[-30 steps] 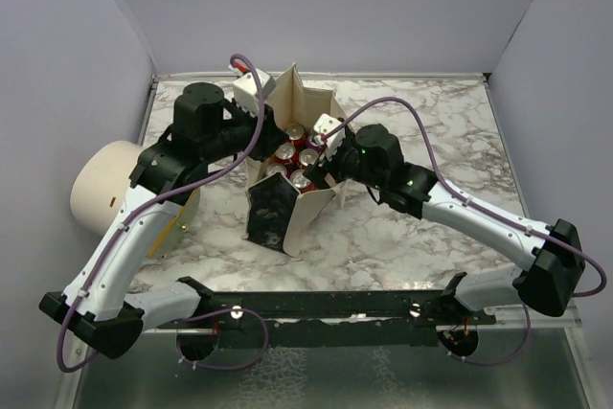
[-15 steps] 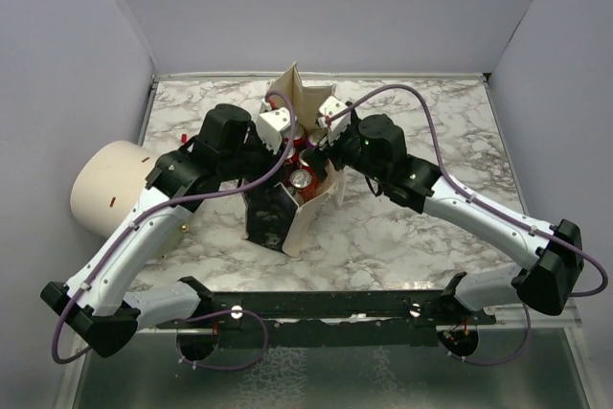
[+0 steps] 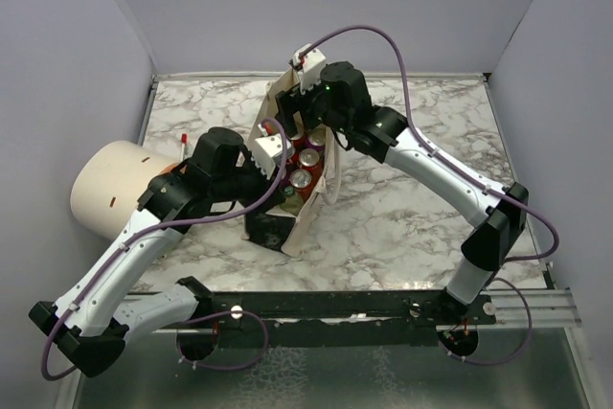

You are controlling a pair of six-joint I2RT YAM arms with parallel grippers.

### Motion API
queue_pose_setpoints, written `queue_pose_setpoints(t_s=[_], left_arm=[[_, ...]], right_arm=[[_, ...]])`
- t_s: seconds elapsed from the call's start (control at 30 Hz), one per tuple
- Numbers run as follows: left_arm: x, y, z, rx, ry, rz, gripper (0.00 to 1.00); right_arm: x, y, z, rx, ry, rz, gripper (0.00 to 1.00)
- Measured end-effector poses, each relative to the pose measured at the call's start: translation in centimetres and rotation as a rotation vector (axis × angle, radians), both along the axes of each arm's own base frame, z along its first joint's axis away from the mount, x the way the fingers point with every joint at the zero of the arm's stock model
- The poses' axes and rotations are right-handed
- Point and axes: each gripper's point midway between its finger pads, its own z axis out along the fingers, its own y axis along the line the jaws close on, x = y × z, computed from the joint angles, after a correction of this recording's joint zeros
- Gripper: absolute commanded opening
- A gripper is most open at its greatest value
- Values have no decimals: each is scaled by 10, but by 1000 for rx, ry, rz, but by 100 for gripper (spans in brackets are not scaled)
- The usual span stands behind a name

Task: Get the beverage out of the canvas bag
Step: Adjust the canvas bag at the center of the board.

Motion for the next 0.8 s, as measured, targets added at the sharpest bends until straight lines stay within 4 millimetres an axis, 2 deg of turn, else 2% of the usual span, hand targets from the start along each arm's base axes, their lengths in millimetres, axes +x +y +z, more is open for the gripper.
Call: queue_pose_setpoints(t_s=[0.17,0.27,0.37,0.43,0.5,0.63,0.8], left_arm=[[-5,2,-11,10,22,-4,24],[-6,3,-10,6,18,-5,24],[-7,3,-10,6,20,-7,24],[-7,3,-11,3,21,-10,24],[-8,2,-11,-2,19,-14,24],[-7,1,-10,-2,11,-20,24],[-5,1,-9,-2,2,-18,24]], right_arm=[[-11,5,-40,-16,152,11,79],[-22,-6,-76,-69,215,9,82],[-35,-24,-118,-155,271,-7,84],[-41,-34,-135,-200,286,-3,85],[-43,-43,-144,-240,279,7,85],[-47,-56,-147,-302,228,37,88],[-72,-76,-157,-398,131,190,93]])
